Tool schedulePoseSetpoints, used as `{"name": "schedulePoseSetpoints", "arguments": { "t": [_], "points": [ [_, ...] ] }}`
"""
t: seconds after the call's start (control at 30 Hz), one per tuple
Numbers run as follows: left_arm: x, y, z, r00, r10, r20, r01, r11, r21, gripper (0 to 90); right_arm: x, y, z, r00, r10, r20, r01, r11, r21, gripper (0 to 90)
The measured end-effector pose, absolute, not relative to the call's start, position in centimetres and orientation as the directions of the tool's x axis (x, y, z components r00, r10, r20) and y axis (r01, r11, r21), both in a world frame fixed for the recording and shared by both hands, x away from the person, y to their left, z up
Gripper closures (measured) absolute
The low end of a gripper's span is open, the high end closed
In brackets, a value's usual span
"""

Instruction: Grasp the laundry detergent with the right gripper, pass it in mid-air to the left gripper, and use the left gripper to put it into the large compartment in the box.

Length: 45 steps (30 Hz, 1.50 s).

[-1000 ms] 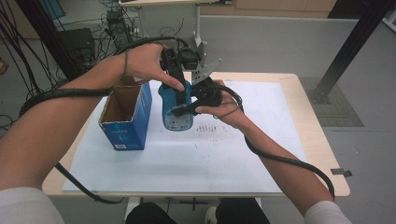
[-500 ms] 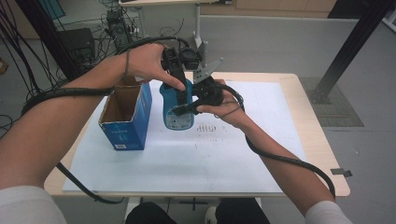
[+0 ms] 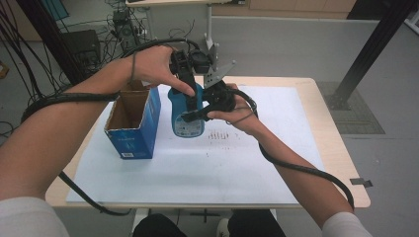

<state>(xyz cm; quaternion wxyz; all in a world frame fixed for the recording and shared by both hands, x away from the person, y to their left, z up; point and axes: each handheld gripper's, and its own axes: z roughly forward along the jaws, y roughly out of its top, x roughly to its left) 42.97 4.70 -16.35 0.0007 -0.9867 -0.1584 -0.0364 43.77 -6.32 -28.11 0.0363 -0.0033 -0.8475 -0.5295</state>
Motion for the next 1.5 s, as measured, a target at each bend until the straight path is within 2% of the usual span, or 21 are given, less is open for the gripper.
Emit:
{"name": "schedulePoseSetpoints", "arguments": {
  "t": [0.63,0.67,0.77,0.83,1.23,1.5],
  "points": [
    [42.92,4.65,-16.41,0.947,0.314,0.072,0.314,-0.949,0.007,5.3,43.79,-6.25,-28.23,-0.998,-0.043,0.049,0.026,0.426,0.904,45.2],
    [42.91,4.64,-16.40,0.947,0.314,0.072,0.314,-0.949,0.007,5.3,43.65,-6.37,-28.18,-0.998,-0.027,0.065,0.047,0.443,0.895,45.2],
    [42.93,4.64,-16.35,0.947,0.313,0.072,0.314,-0.949,0.006,5.3,43.84,-6.23,-28.20,-0.998,-0.041,0.041,0.020,0.427,0.904,45.2],
    [42.93,4.68,-16.35,0.947,0.314,0.073,0.314,-0.949,0.006,5.4,43.64,-6.35,-28.13,-0.997,-0.031,0.071,0.050,0.437,0.898,45.2],
    [42.85,4.56,-16.35,0.947,0.311,0.075,0.312,-0.950,0.003,5.7,43.48,-6.45,-27.93,-0.996,-0.020,0.087,0.069,0.448,0.892,45.2],
    [42.91,4.59,-16.26,0.950,0.305,0.065,0.305,-0.952,0.004,13.9,43.49,-6.54,-27.93,-0.996,-0.023,0.080,0.062,0.445,0.894,45.2]
  ]
}}
